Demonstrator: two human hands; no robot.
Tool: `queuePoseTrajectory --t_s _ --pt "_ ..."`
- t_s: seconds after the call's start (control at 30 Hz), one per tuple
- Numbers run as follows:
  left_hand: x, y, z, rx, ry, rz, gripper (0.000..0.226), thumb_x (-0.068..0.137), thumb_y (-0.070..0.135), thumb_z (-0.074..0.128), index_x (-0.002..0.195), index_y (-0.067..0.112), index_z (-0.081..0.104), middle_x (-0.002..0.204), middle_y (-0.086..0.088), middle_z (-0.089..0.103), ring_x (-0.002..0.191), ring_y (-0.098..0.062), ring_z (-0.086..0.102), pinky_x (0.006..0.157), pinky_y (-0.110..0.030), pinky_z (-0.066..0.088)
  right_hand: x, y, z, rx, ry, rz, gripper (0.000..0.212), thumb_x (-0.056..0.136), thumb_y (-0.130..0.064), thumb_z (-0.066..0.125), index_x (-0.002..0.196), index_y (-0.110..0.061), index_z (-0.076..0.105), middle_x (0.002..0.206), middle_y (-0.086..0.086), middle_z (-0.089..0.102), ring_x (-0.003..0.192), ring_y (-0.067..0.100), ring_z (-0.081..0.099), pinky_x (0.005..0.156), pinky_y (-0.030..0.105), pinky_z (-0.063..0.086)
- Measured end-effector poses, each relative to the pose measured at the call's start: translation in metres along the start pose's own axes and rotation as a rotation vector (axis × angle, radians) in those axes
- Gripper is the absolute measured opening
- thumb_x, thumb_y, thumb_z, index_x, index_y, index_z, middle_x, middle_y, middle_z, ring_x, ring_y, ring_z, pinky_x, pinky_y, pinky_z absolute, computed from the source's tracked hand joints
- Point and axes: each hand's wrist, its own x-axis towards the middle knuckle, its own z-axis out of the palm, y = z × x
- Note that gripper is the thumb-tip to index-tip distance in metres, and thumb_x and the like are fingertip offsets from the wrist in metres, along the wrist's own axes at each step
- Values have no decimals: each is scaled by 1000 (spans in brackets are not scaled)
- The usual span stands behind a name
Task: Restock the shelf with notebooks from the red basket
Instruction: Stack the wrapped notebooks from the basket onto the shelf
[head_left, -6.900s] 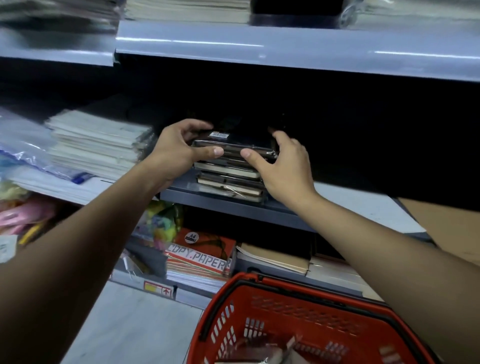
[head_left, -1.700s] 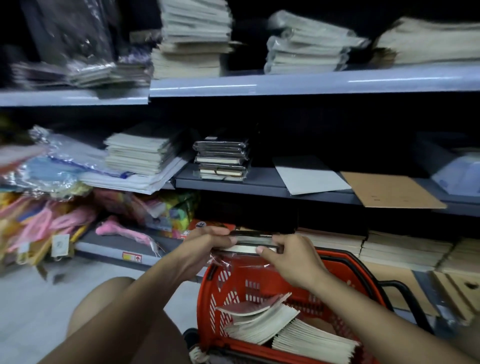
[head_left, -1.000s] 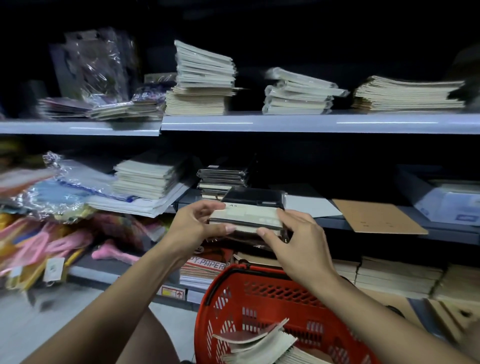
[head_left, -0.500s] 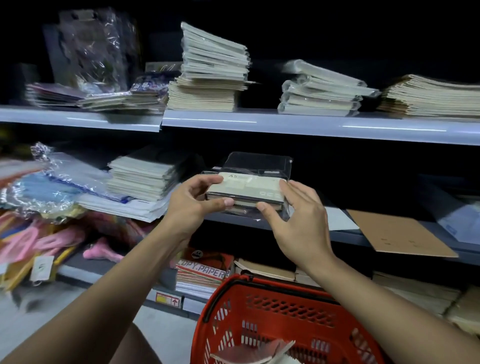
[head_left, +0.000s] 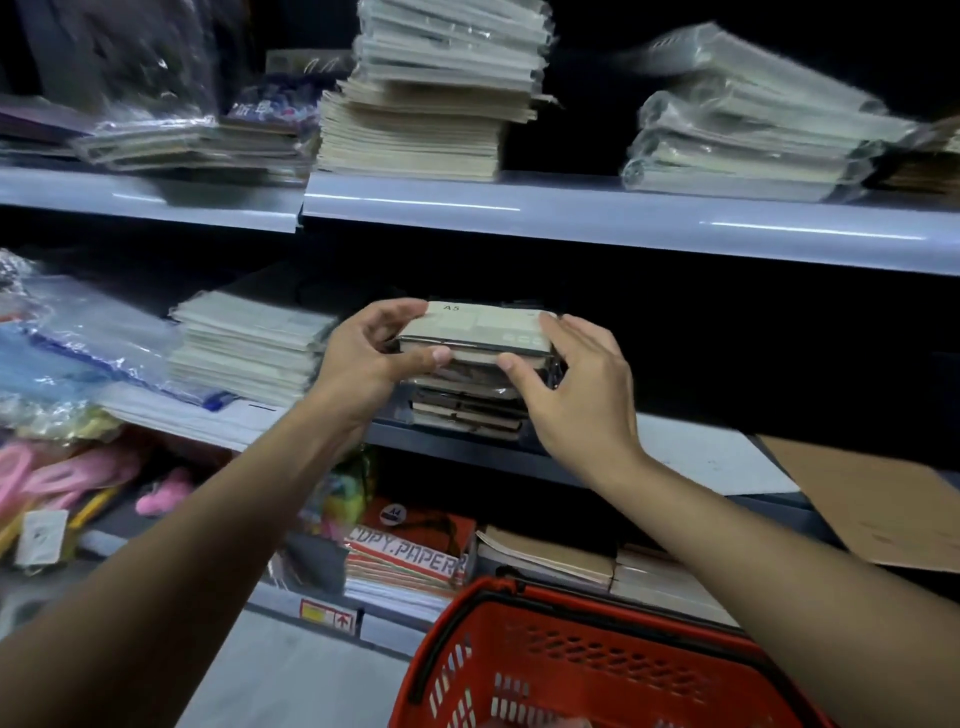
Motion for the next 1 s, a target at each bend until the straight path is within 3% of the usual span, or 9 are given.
queuePoseTrajectory --t_s 0.07,0.13,0.23,0.33,0.43,0.53,0.63,0.83,1.0 --pt "15 -5 -1 -15 2 2 60 59 16 91 116 15 70 127 -1 72 128 -20 63 101 -42 56 12 2 10 5 4 27 60 91 -41 79 139 -7 66 128 10 69 132 26 53 107 24 37" --pt "29 -12 -3 -32 13 0 61 58 14 93 115 16 70 127 -1 72 128 -25 63 93 -38 59 21 3 18 12 17 48 61 91 -42 78 140 -8 65 102 1 67 122 28 57 97 24 39" --pt "49 -24 -8 -55 25 -19 66 57 17 98 117 17 71 127 -4 72 123 -33 65 97 -44 57 30 9 31 30 21 72 59 92 -45 77 139 -12 66 78 -21 41 106 28 60 89 30 45" --pt "58 -35 -7 -77 36 -42 66 61 9 95 122 9 68 123 -19 72 109 -33 69 96 -45 56 37 18 44 35 -4 133 59 93 -51 74 141 -18 65 79 -22 38 109 27 59 91 32 47" --pt "59 -45 -7 -65 40 -63 61 65 10 93 121 10 68 122 -21 72 115 -38 68 102 -46 55 39 26 54 4 -13 138 60 94 -54 70 142 -18 63 79 -16 45 115 27 55 90 33 45" --pt "57 -52 -8 -67 42 -72 60 66 20 96 120 15 69 121 -20 73 119 -38 67 106 -51 53 38 29 59 -34 -22 124 61 97 -57 65 143 -18 61 102 0 68 115 26 53 90 34 43" --pt "52 -49 -7 11 52 -53 64 67 32 95 123 19 68 112 -16 77 112 -37 71 103 -52 55 36 34 60 -79 -57 109 61 97 -59 61 144 -21 57 117 8 68 115 29 52 92 36 41" --pt "45 -44 -3 152 118 -9 60 78 27 89 130 14 63 101 -9 80 97 -23 77 94 -49 60 38 30 59 -122 -84 130 61 96 -58 63 143 -20 56 118 7 65 115 30 51 85 33 36" --pt "40 -42 -1 372 226 5 66 76 48 88 132 23 63 97 1 78 92 -13 75 87 -38 62 41 24 60 -130 -108 173 48 94 -58 64 117 -17 59 110 4 67 109 28 54 84 38 45"
